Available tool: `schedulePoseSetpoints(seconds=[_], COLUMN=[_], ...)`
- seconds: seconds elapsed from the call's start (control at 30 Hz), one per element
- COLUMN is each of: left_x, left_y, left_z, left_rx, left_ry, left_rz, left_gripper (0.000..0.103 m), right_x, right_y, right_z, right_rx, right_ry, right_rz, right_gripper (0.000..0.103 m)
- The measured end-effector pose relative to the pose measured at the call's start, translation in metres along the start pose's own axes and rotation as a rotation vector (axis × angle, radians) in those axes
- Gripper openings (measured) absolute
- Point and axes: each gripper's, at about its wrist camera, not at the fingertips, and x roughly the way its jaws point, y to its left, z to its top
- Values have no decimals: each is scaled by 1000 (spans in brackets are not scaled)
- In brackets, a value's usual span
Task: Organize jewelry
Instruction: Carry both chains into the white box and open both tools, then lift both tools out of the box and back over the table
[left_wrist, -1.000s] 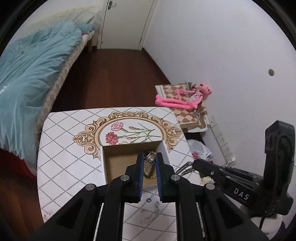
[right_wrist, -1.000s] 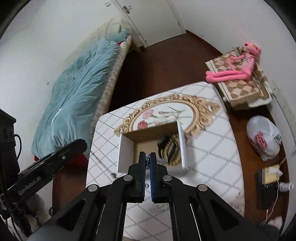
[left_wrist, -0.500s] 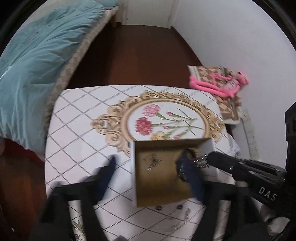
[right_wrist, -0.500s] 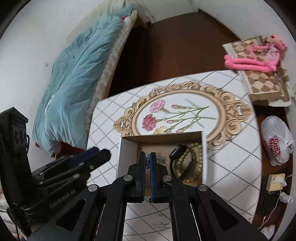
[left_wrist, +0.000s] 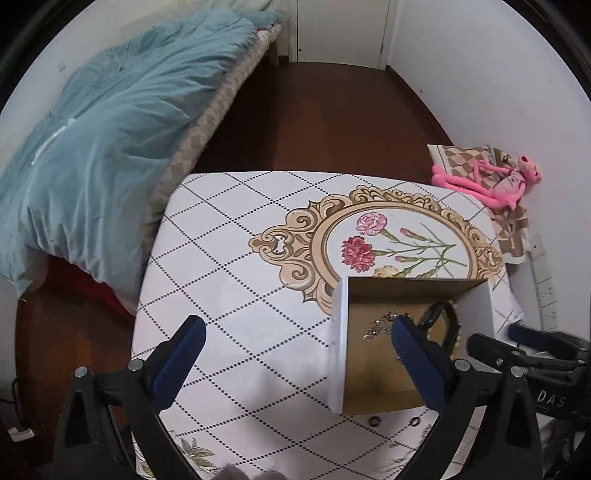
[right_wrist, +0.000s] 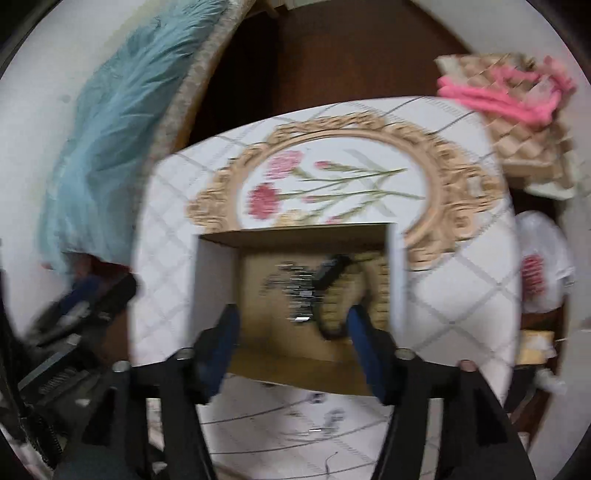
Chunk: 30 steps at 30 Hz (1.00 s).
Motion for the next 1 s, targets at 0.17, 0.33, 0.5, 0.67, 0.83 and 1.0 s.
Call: schedulePoseSetpoints(seconds=[0.17, 0.33, 0.5, 0.67, 0.83, 1.0], left_x=[4, 0, -19, -49, -86, -120], left_y=[-11, -22, -28, -33, -32, -31], left_z=[-14, -30, -44, -54, -68, -82], left_rx=[20, 39, 49, 55, 39, 22], left_ry=[15, 21, -6, -66, -128, -177], left_rz=[13, 9, -5, -3, -15, -37], left_gripper=[103, 103, 103, 103, 103, 103], right_x=[2, -1, -16, -48, -92, -128], right_y=[-8, -15, -12, -6, -3, 2], right_z=[-20, -35, -49, -67, -90, -112], right_rx=[-37, -35, -35, -36, -36, -32], right_ry=[-50, -93, -123, -197, -292, -360], right_rz=[-227, -283, -279, -289, -306, -305], right_gripper=[94, 98, 98, 99, 99, 99])
